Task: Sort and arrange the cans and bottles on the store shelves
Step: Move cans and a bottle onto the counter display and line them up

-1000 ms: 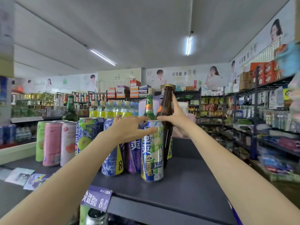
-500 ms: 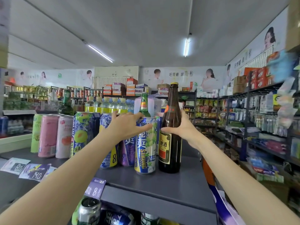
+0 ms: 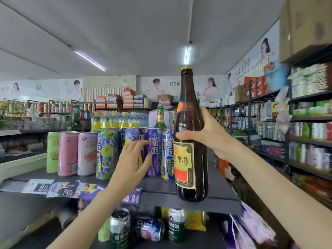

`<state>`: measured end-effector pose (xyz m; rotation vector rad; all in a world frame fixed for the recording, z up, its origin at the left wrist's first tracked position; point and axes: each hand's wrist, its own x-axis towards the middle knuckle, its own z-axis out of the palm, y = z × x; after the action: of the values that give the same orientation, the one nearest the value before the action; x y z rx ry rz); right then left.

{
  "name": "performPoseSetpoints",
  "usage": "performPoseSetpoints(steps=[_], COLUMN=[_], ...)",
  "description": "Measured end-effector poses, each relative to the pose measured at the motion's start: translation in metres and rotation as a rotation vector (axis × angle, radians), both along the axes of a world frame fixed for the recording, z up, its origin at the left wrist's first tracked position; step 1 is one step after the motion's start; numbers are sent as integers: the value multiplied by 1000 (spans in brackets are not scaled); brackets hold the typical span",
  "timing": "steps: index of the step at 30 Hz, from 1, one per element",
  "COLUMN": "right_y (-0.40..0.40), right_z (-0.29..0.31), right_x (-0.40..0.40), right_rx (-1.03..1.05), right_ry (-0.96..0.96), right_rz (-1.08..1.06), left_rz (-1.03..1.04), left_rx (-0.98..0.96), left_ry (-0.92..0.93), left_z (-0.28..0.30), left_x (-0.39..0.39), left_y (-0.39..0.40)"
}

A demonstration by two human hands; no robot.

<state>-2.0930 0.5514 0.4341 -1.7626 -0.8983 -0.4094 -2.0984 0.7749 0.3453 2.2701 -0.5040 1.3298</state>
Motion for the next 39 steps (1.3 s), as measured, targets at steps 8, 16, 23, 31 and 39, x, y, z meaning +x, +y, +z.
performPoseSetpoints(steps=[8,16,23,31,39], right_y=[144,274,334,377,402], right_z=[-93,-290,-561,-864,-1043], right_x=[-110,-132,-129,-94,-26], right_rx=[-73,-318,-475,-627,-568], right_ry=[143,298,382,348,288], right_rz=[134,34,43,7,18], left_rz=[-17,29,149,51,74], left_rx=[-182,-558,-658,-751,-648], left_ry=[294,885,1042,1160,1084], left_z=[-144,-335,-585,-866,-1036], left_x=[-127,-196,-214,-164,-97], left_y=[162,267,319,318,350])
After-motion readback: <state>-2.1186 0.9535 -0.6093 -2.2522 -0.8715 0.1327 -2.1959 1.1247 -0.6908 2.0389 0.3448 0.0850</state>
